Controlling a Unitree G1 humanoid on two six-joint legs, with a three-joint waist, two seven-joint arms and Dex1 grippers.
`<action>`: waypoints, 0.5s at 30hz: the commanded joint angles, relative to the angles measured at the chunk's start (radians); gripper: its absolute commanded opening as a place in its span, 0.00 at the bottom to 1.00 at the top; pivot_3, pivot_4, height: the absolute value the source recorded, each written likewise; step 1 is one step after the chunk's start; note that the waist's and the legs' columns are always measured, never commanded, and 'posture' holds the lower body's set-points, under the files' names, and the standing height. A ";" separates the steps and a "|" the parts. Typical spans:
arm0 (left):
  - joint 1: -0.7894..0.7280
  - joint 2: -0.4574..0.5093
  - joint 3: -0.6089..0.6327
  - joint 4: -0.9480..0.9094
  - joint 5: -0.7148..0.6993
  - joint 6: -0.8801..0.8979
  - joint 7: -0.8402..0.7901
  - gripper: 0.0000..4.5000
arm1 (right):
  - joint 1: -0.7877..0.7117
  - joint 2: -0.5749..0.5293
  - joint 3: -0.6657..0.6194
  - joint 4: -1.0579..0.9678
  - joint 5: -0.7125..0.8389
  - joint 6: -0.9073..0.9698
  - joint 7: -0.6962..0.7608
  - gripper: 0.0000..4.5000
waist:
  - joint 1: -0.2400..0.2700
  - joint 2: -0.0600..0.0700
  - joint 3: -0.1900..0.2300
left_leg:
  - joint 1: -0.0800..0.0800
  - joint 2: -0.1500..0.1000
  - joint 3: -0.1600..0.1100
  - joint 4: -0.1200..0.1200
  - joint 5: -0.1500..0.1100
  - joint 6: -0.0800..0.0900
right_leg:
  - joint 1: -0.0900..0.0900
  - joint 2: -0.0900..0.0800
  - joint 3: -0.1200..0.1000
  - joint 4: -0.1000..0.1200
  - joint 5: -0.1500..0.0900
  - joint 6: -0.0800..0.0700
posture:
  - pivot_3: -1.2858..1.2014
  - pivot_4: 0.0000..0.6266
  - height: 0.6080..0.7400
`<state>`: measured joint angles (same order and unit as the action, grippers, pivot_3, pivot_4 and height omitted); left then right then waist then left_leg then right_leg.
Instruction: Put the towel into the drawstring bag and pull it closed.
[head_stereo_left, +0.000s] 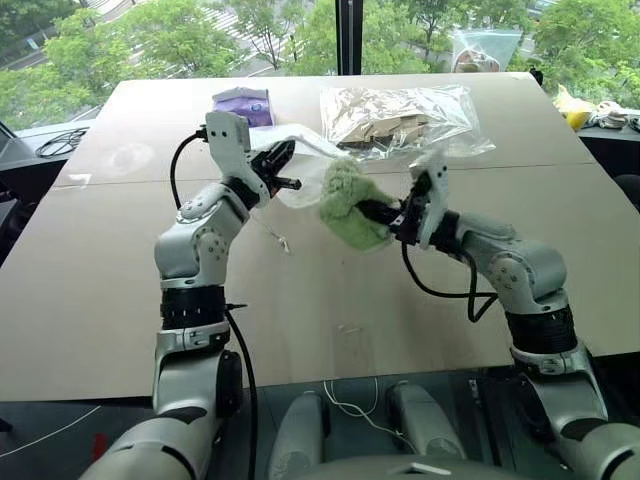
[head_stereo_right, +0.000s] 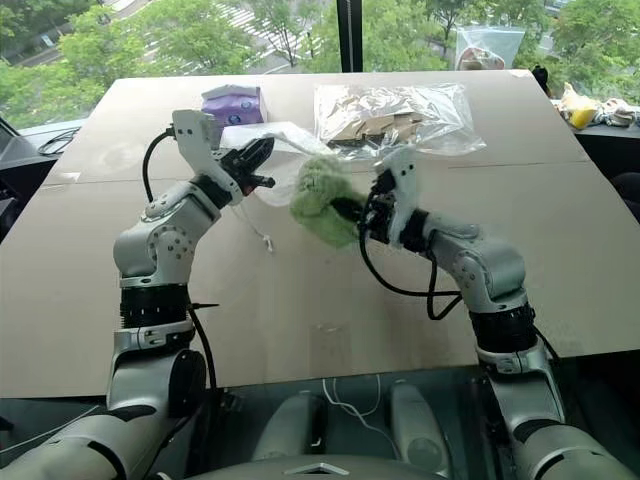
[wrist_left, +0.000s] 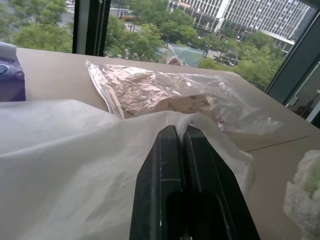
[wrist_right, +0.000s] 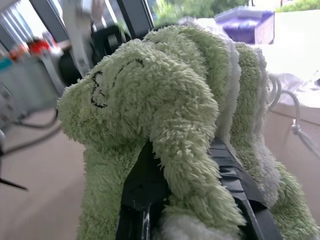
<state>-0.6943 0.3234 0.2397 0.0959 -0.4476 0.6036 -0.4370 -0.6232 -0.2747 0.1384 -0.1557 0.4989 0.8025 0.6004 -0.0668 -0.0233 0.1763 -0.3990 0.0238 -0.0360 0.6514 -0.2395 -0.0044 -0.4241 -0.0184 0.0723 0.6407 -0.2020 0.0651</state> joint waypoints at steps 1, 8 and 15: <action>0.008 0.020 -0.005 -0.086 -0.042 0.011 -0.038 0.00 | -0.051 -0.015 0.077 0.009 -0.096 -0.069 0.005 0.02 | 0.000 0.000 0.000 | -0.001 0.000 0.000 0.000 0.000 0.000 | 0.000 0.000 0.000 0.000 0.000 0.000 | 0.52 0.24 1.00; 0.049 0.024 -0.025 -0.172 -0.079 0.042 -0.061 0.00 | -0.080 0.028 0.093 0.034 -0.152 -0.088 -0.019 0.02 | 0.005 0.000 0.000 | -0.002 0.000 0.000 0.000 0.000 0.000 | -0.001 0.000 0.000 0.000 0.002 -0.003 | 0.52 0.24 1.00; 0.104 0.030 -0.070 -0.252 -0.102 0.079 -0.091 0.00 | -0.114 0.096 0.082 0.064 -0.203 -0.081 -0.094 0.02 | 0.006 0.000 0.000 | -0.002 0.000 0.000 0.000 0.000 0.000 | -0.001 0.000 0.000 0.000 0.002 -0.003 | 0.52 0.24 1.00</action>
<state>-0.5856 0.3445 0.1768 -0.0984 -0.5246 0.6808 -0.5160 -0.6974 -0.1922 0.2379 -0.0747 0.3126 0.7360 0.5370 -0.0605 -0.0236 0.1764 -0.4007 0.0237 -0.0359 0.6514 -0.2395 -0.0044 -0.4254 -0.0187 0.0724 0.6405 -0.2002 0.0622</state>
